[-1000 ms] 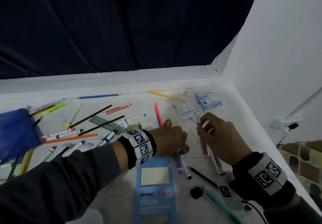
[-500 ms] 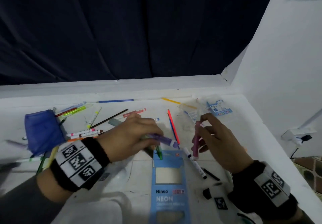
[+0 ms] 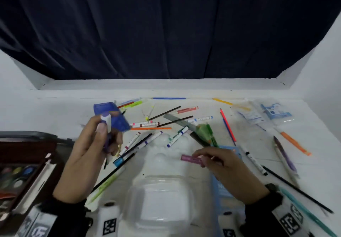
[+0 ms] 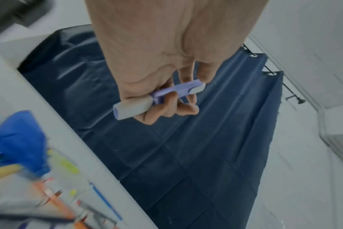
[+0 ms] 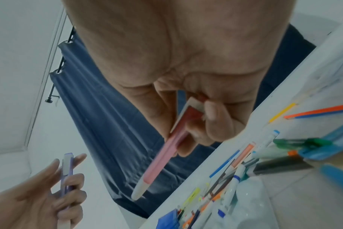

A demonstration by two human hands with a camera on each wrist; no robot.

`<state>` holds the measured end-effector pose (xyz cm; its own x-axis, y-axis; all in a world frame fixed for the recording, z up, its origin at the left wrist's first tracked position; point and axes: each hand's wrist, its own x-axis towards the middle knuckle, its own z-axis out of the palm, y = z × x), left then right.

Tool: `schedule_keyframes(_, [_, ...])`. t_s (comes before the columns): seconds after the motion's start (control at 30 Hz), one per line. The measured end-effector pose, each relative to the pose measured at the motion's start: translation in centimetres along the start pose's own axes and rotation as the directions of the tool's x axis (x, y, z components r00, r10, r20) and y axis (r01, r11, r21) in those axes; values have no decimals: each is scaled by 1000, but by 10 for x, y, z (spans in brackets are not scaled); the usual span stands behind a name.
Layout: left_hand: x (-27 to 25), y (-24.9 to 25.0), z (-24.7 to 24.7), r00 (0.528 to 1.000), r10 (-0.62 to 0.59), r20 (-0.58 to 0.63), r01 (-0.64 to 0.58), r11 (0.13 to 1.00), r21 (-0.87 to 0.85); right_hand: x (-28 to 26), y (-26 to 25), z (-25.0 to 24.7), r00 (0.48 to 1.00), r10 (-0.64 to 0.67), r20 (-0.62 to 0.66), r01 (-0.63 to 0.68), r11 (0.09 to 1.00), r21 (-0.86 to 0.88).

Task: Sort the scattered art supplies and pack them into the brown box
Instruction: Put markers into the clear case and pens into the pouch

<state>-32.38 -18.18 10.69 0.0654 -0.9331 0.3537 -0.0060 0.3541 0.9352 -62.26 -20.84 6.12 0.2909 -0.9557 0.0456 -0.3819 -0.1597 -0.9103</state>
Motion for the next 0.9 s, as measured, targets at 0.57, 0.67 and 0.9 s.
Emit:
schedule_keyframes(0.57, [-69, -21, -26, 952, -293, 86, 289, 956, 52, -14, -4, 55, 995, -96, 37, 103, 944, -313])
schedule_keyframes(0.67, [-71, -27, -23, 949, -289, 122, 271, 952, 144, -14, -1, 60, 986, -165, 10, 156, 909, -387])
schedule_keyframes(0.9, [-71, -37, -25, 930, -327, 168, 215, 855, 472, -8, 8, 63, 969, -242, 41, 235, 864, -446])
